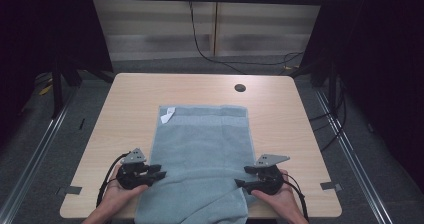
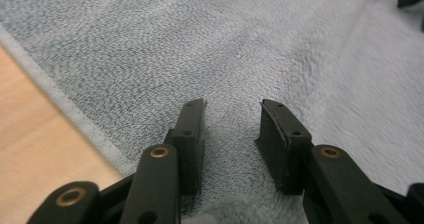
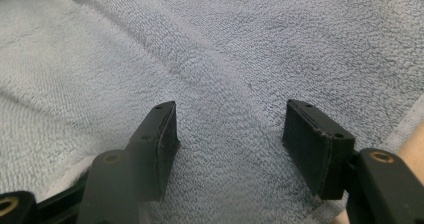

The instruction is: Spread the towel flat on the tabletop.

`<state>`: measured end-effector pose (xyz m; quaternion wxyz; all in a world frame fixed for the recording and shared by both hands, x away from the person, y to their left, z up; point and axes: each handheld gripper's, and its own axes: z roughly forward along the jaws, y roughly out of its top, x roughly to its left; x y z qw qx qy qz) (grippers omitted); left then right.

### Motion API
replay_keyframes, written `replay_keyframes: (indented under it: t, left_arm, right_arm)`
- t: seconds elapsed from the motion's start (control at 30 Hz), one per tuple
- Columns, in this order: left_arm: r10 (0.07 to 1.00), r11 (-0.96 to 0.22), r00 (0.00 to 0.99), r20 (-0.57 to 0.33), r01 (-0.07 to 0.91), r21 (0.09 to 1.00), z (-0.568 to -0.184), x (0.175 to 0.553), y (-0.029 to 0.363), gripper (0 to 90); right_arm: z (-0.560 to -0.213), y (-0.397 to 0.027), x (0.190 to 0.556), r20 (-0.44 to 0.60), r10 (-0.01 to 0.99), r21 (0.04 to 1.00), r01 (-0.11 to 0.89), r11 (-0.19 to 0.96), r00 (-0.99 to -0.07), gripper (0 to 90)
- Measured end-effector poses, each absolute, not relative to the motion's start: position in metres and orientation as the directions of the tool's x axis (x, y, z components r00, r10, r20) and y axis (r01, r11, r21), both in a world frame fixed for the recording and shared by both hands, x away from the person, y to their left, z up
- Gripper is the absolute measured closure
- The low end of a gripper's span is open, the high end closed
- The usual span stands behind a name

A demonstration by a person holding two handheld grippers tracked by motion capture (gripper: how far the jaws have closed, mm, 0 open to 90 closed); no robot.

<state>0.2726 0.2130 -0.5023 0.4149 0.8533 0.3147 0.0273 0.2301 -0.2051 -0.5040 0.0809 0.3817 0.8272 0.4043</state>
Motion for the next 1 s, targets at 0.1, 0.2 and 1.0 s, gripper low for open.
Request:
replay_keyframes:
  t: [0.1, 0.2, 1.0]
  left_arm:
    - [0.542, -0.479, 0.812, -0.216, 0.511, 0.714, -0.500, 0.260, 0.211, 61.1]
    - [0.515, -0.500, 0.826, -0.227, 0.505, 0.704, -0.499, 0.246, 0.209, 60.5]
    - [0.626, -0.466, 0.767, -0.145, 0.517, 0.718, -0.502, 0.351, 0.185, 52.0]
  right_arm:
    - [-0.502, -0.208, 0.218, 0.171, 0.684, 0.722, 0.562, 0.402, -0.709, 38.3]
    - [-0.502, -0.208, 0.208, 0.187, 0.676, 0.719, 0.568, 0.400, -0.713, 38.3]
    - [-0.496, -0.212, 0.294, 0.176, 0.758, 0.743, 0.589, 0.316, -0.628, 37.7]
